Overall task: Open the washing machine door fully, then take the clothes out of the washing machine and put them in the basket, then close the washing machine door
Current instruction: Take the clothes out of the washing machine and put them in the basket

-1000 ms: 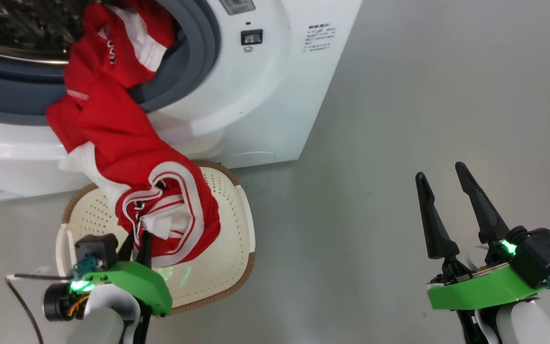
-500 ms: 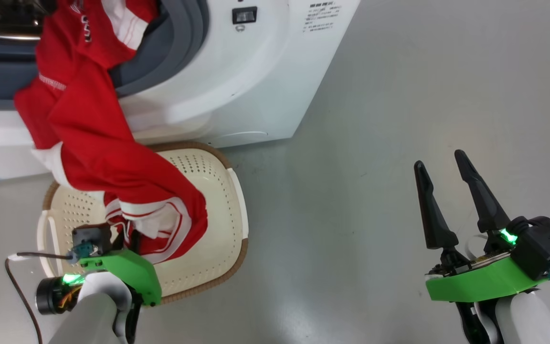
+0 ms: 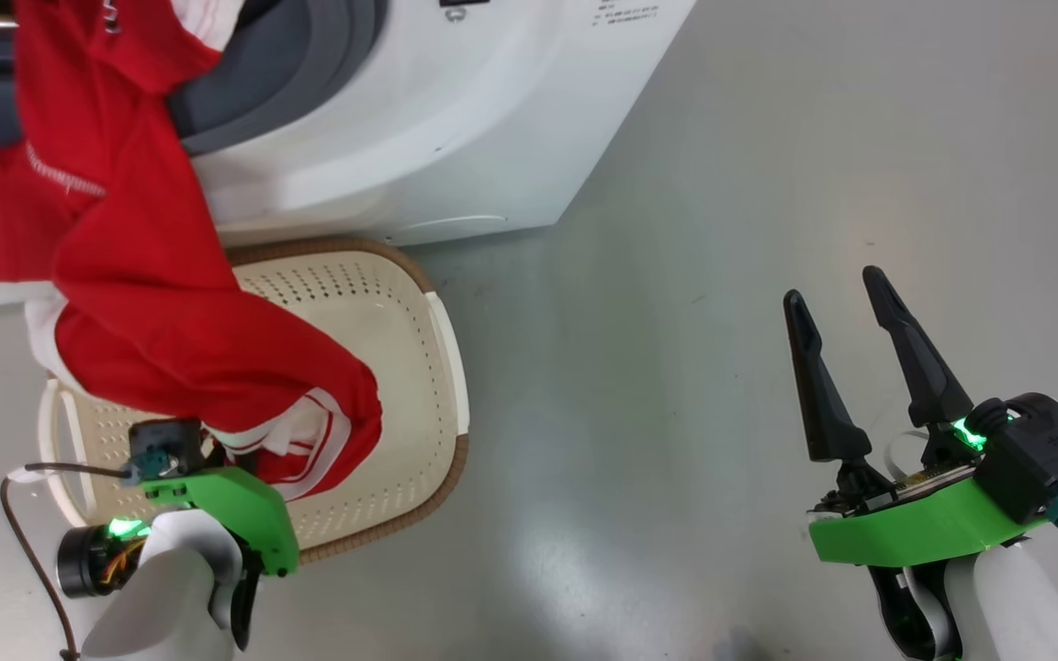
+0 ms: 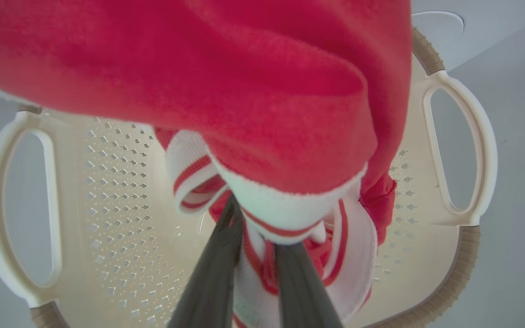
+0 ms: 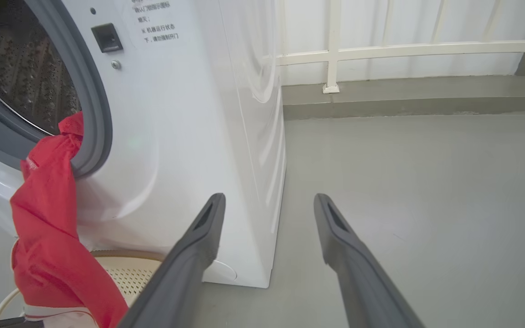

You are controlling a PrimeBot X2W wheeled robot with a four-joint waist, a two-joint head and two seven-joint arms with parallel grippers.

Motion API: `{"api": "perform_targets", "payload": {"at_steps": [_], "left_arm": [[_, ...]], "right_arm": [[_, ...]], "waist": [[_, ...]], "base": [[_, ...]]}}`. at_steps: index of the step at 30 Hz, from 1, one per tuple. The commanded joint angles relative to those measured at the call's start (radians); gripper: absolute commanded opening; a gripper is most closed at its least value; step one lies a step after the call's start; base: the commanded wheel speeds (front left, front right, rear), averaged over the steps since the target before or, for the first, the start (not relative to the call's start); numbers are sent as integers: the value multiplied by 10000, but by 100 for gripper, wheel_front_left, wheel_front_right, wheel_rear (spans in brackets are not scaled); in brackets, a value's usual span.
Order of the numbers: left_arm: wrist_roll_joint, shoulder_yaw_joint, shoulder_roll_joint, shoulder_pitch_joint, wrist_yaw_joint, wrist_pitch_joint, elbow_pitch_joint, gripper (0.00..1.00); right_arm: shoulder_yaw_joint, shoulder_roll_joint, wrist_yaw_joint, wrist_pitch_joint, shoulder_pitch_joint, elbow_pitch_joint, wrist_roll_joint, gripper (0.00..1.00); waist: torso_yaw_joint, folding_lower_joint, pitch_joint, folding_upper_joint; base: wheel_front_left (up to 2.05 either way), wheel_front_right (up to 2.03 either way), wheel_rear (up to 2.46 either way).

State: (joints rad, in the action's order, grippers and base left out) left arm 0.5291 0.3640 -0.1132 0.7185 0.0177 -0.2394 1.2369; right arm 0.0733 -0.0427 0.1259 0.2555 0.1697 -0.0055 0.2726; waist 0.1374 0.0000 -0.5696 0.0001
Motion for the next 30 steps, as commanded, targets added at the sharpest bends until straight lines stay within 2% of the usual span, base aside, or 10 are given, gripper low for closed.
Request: {"api": "perform_targets", "payload": {"at_steps": [1,30], "left_arm": [[85,-142,-268,-48,-29,-94,95,0],[452,-145,-555,176,211,15,522,0]], "right_arm": [[213,-75,48,63,56,-245,-113,100],[388,-75,48,63,406,-236,-31,100]], "waist": [[49,0,-138,-1],[347,0,-750,-1]], "base": [[0,0,0],[0,0,0]]}}
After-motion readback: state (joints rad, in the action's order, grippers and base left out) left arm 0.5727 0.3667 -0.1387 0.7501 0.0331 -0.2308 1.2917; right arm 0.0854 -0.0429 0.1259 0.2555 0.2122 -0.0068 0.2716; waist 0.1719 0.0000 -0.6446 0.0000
